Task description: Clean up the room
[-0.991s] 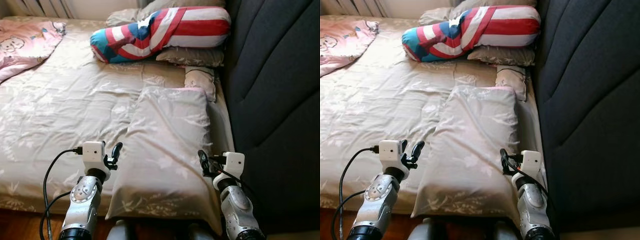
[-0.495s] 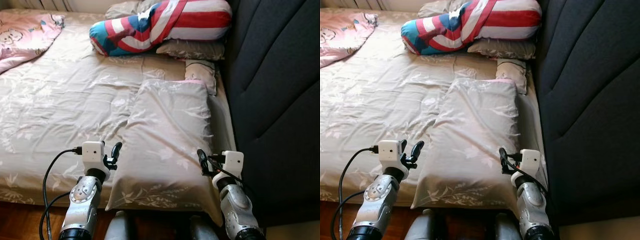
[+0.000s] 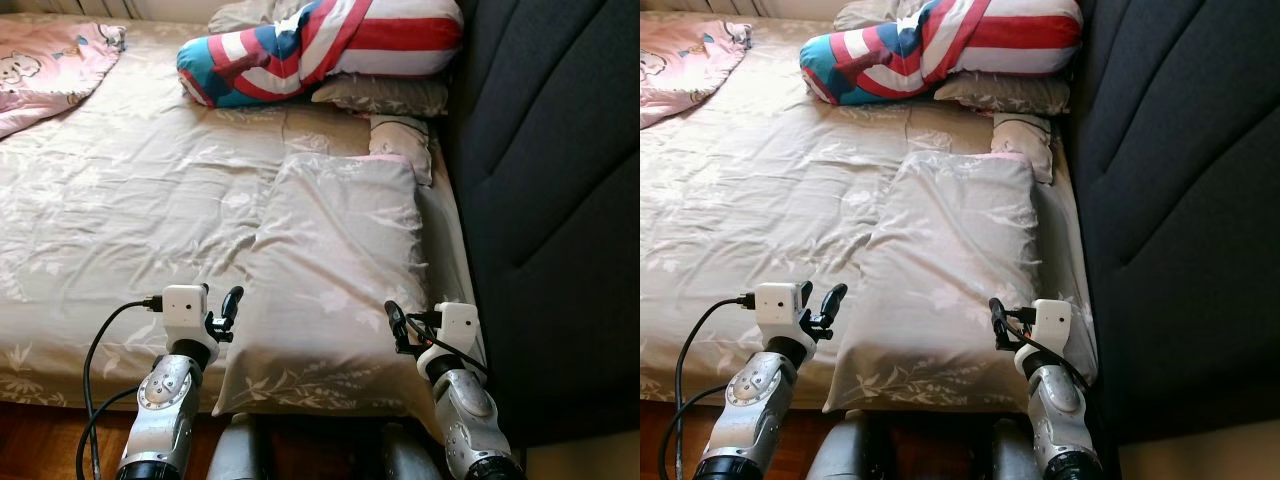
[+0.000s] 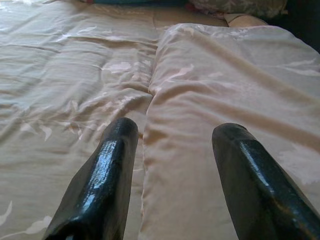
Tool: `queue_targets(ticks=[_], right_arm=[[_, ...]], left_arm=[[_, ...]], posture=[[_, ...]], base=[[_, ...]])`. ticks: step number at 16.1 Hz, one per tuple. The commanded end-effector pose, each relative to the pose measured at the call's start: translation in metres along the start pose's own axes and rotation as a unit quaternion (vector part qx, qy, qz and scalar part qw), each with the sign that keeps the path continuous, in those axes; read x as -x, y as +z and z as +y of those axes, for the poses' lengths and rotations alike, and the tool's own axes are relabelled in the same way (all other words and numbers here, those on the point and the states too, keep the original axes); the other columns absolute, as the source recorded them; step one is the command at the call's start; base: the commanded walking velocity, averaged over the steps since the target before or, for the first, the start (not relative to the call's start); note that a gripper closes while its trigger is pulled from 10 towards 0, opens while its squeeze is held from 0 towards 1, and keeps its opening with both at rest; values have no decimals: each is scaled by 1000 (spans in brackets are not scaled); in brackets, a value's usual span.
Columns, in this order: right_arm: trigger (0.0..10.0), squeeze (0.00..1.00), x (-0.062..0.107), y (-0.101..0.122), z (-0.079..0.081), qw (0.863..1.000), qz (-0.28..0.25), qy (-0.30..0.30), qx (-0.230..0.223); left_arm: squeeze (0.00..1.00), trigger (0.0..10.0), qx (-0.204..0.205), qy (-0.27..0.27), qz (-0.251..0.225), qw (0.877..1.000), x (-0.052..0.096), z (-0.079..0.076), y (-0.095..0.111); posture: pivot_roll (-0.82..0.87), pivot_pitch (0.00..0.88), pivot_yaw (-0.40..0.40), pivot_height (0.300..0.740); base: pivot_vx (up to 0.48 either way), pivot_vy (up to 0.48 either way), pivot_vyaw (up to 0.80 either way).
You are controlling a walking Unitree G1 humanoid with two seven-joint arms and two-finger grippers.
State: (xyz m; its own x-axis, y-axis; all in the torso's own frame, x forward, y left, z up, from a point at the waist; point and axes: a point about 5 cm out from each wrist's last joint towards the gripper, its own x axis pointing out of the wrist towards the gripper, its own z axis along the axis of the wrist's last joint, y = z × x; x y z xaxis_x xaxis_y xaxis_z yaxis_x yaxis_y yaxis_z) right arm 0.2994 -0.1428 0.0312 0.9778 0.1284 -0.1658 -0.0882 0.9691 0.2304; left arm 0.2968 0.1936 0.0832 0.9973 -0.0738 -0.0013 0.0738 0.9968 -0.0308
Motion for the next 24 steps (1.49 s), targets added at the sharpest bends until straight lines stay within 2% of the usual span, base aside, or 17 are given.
queue_targets(ticks=[1,6,16,21,22,24], right_arm=[[10000,0,3,-6,-3,1000,11,-5,-4],[10000,0,3,-6,-2,1000,15,4,-3],[10000,0,2,-7,3,1000,20,24,-2],[10000,0,-2,-14,2,997,67,22,17],[10000,1000,-4,-13,-1,997,76,8,18],[10000,1000,-13,-5,-6,996,87,-16,9]], left_arm=[[0,10000,0,2,4,1000,0,1,0],[0,10000,1,4,7,1000,0,1,0],[0,10000,1,7,6,1000,2,3,0],[0,10000,-2,3,1,1000,1,1,3],[0,10000,-2,3,1,1000,1,1,3],[0,10000,-2,3,2,1000,3,1,3]], posture=[[51,221,-49,652],[52,219,-49,652],[55,225,-50,652],[59,231,-47,652],[59,232,-45,652],[65,239,-40,652]], base=[[0,0,0],[0,0,0],[263,0,0],[111,0,0],[0,0,0],[0,0,0]])
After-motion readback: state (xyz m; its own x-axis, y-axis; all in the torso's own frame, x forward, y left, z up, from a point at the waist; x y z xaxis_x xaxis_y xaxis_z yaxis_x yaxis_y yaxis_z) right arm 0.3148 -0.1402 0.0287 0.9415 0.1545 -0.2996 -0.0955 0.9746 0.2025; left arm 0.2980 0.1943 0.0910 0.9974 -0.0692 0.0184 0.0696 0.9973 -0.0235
